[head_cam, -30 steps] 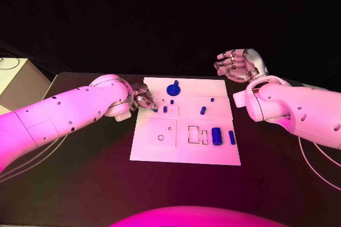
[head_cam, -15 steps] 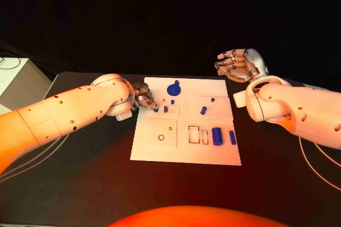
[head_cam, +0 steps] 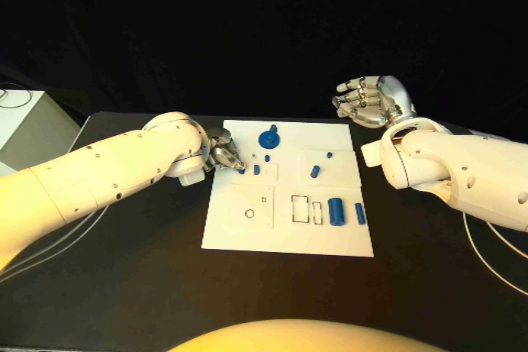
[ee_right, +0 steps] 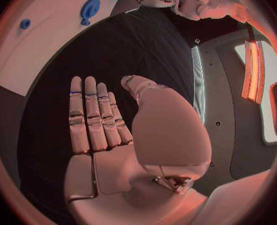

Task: Assemble the parts on the task board

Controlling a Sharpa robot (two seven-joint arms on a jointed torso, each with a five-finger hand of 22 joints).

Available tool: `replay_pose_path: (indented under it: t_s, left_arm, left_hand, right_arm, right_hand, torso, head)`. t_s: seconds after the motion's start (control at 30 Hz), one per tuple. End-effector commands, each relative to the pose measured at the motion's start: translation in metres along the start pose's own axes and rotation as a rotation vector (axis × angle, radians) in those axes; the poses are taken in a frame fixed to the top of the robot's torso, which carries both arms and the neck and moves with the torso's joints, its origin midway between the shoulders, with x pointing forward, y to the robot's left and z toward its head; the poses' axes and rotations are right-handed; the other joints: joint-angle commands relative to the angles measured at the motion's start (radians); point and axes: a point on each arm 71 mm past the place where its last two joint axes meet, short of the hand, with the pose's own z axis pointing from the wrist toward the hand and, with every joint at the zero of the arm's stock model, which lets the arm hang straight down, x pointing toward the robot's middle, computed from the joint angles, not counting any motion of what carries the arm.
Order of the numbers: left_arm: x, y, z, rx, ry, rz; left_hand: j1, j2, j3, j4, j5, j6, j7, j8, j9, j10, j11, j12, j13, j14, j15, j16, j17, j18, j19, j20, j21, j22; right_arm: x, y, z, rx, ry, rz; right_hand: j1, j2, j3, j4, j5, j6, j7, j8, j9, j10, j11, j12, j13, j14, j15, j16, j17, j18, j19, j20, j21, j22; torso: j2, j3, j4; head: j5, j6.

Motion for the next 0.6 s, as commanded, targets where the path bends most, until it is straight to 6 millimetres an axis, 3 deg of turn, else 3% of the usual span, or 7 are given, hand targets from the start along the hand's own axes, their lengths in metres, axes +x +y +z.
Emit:
replay_pose_path:
  t_s: [0.03,0.2,0.6]
  left_arm:
    - [0.0106,-0.0033,0.003,0.002,0.061,0.012]
    - [0.012,-0.006,0.0053,0.003,0.053,0.007]
    - [0.0127,-0.0089,0.0082,0.006,0.03,-0.014]
  left_hand:
    - [-0.002,0.006,0.191,-0.185,-0.001,0.006,-0.001,-0.006,-0.002,0.0,0.0,-0.004,0.0,0.086,-0.005,0.003,0.204,-0.012,0.002,0.001,0.002,0.0]
    - [-0.014,0.007,0.169,-0.174,-0.005,0.004,-0.005,-0.007,0.001,0.01,-0.002,-0.002,0.005,0.087,-0.006,0.003,0.205,-0.012,0.001,0.001,0.001,0.0]
    - [-0.03,0.013,0.134,-0.153,-0.014,0.001,-0.014,-0.009,0.003,0.015,-0.007,-0.006,0.003,0.087,-0.009,0.003,0.205,-0.012,0.0,-0.001,-0.002,-0.002]
  right_arm:
    - [0.0017,0.0019,-0.0005,-0.017,0.013,0.002]
    - [0.0019,0.0021,-0.0006,-0.017,0.014,0.002]
    - [0.002,0.002,-0.0007,-0.017,0.015,0.003]
  right_hand:
    - [-0.012,0.0,0.004,-0.001,0.006,0.002,0.018,0.004,-0.002,0.0,0.0,0.004,-0.001,0.005,0.001,-0.004,-0.001,0.013,-0.002,-0.002,0.003,-0.001]
    - [-0.012,0.0,0.004,-0.001,0.006,0.002,0.018,0.004,-0.002,0.0,0.0,0.004,-0.001,0.005,0.001,-0.004,-0.001,0.013,-0.002,-0.002,0.003,-0.001]
    - [-0.012,0.0,0.004,-0.001,0.006,0.002,0.018,0.004,-0.002,0.0,0.0,0.004,-0.001,0.005,0.001,-0.004,-0.001,0.013,-0.002,-0.002,0.003,-0.001]
  torso:
    - [0.0,-0.0006,0.0]
    - [0.001,-0.002,-0.0018]
    - [0.001,-0.0028,0.001]
  head:
    - [-0.001,0.0]
    - [-0.001,0.002]
    - [-0.006,0.0]
